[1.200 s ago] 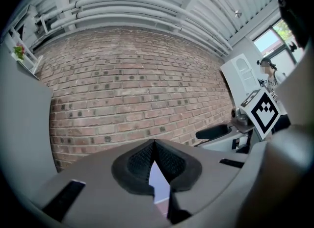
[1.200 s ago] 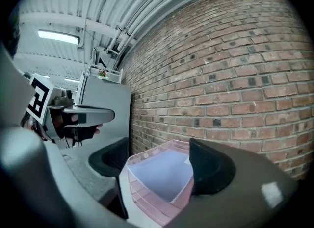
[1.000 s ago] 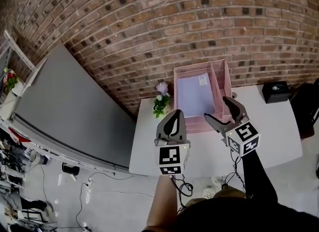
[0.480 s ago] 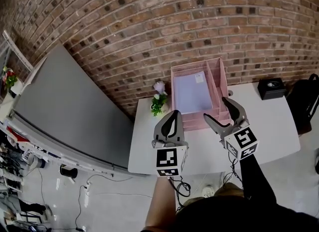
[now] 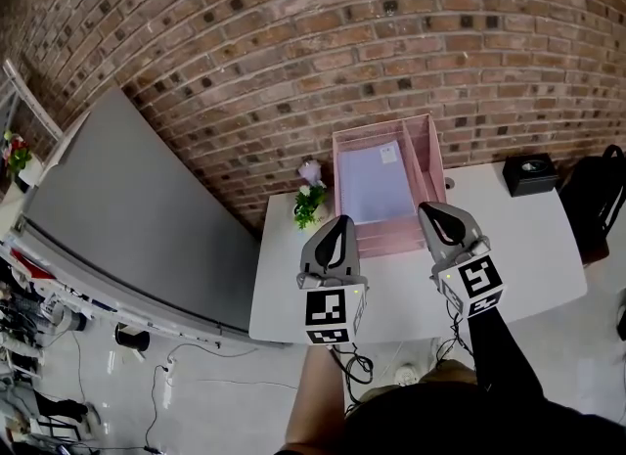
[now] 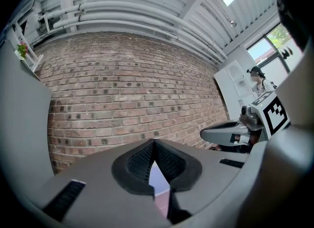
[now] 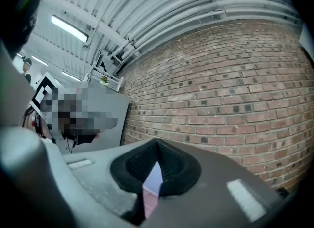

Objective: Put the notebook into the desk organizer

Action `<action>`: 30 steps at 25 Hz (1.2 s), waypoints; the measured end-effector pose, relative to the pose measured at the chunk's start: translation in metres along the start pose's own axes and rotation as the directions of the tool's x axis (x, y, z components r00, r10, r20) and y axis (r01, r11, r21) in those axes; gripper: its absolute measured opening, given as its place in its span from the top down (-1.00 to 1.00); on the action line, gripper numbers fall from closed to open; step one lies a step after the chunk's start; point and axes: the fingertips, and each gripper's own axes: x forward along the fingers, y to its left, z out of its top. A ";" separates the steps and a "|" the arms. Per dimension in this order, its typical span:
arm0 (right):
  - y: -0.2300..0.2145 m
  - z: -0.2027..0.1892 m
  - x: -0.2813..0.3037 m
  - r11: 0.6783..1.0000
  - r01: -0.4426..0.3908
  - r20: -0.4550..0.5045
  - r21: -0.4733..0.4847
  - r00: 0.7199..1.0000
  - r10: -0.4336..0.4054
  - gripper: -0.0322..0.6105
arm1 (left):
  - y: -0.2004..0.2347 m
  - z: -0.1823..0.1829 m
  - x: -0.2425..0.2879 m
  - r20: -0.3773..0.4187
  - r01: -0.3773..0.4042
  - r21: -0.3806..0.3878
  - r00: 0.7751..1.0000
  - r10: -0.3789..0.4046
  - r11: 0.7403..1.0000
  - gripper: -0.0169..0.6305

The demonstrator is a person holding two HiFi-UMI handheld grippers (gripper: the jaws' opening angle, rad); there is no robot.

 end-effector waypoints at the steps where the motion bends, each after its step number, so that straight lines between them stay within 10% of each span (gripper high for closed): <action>1: -0.002 0.000 0.000 1.000 0.005 0.002 0.006 1.000 -0.005 0.90 | 0.000 0.000 0.000 0.000 0.002 -0.002 1.000 -0.002 1.000 0.92; 30: -0.003 0.000 -0.001 1.000 0.008 -0.013 -0.003 1.000 -0.008 0.90 | -0.002 0.003 0.003 0.006 0.020 -0.006 1.000 -0.020 1.000 0.92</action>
